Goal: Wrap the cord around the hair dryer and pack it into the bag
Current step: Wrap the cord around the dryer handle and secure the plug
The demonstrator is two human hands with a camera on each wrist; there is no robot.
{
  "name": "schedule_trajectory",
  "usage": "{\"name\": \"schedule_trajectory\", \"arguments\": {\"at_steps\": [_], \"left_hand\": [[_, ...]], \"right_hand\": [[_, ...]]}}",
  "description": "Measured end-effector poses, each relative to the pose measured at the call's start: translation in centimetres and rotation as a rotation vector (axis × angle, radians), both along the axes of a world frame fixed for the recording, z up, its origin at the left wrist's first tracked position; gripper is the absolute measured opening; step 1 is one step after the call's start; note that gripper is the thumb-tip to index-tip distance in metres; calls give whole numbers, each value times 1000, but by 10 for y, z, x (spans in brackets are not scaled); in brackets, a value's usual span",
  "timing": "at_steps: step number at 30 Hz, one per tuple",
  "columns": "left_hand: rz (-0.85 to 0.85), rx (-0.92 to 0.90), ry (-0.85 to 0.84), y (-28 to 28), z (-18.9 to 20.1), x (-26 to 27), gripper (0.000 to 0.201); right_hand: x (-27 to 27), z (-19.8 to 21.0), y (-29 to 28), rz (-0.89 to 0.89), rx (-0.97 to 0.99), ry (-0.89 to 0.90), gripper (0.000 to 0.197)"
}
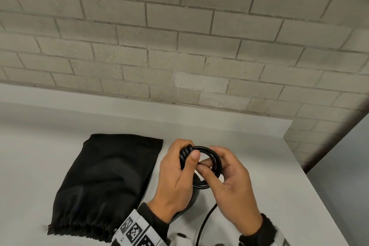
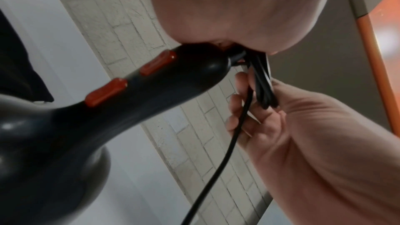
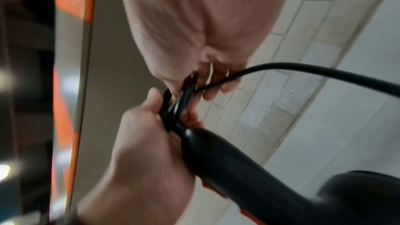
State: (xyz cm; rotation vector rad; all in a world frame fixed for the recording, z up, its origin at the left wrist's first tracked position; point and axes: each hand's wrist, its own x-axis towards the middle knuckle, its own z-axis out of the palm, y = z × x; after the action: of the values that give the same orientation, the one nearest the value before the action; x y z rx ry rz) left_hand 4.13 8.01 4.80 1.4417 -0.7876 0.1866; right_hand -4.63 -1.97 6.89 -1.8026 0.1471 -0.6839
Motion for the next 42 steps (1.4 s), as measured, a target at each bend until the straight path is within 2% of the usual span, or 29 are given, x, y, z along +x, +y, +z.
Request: {"name": "schedule_trajectory", "arguments": {"at_steps": [2,4,6,9,11,15,17,19,22,25,26,28,30,32,35,39,40,42], "left_hand": [[33,-20,10,-2,-2,-1,37],[36,-32,11,-3,-3,-2,39],[26,-51,12,-3,-3,-2,42],[27,-65,2,-2,-1,0,39],[49,-69,-13,-3,-1,1,35],[89,-66,-51,-7,-2,0,28],[86,-72,-61,-7,-1,0,26],[96,-72,-82,-5,0,3,25],[85,-33,-111,-2,2,7,23],[97,-28,-107,-2,3,12,18],[107,-34,-108,-2,4,14,14],[127,-32,-122,-4,5,16,11],[133,-27,-137,-5,5,17,10],[136,-33,-141,-6,4,16,12],[145,-24,-161,-6,4,17,23],[147,-4,-202,-3,2,20,26],[149,-1,-204,-3,2,20,24],[165,1,-198,-3,1,21,22]], "right_hand": [[0,-11,8,-176,-78,-96,40],[2,-19,9,-321,-367,-194,27],[3,-20,7,-420,-632,-152,10],[2,-20,11,-505,-774,-37,25],[-1,-15,19,-478,-689,28,27],[-3,2,32,-249,-112,306,19],[-6,18,29,-156,91,403,25],[-8,30,22,-67,355,409,42],[-13,36,12,57,666,340,44],[-16,32,12,83,620,312,36],[-18,27,16,51,530,289,27],[-21,16,27,-126,229,219,7],[-23,3,37,-262,-69,129,10],[-22,-4,42,-293,-156,46,8],[-23,-8,43,-226,-90,24,21],[-29,5,41,-130,19,142,23],[-31,12,37,-50,99,199,28],[-36,22,28,181,397,302,35]]}}
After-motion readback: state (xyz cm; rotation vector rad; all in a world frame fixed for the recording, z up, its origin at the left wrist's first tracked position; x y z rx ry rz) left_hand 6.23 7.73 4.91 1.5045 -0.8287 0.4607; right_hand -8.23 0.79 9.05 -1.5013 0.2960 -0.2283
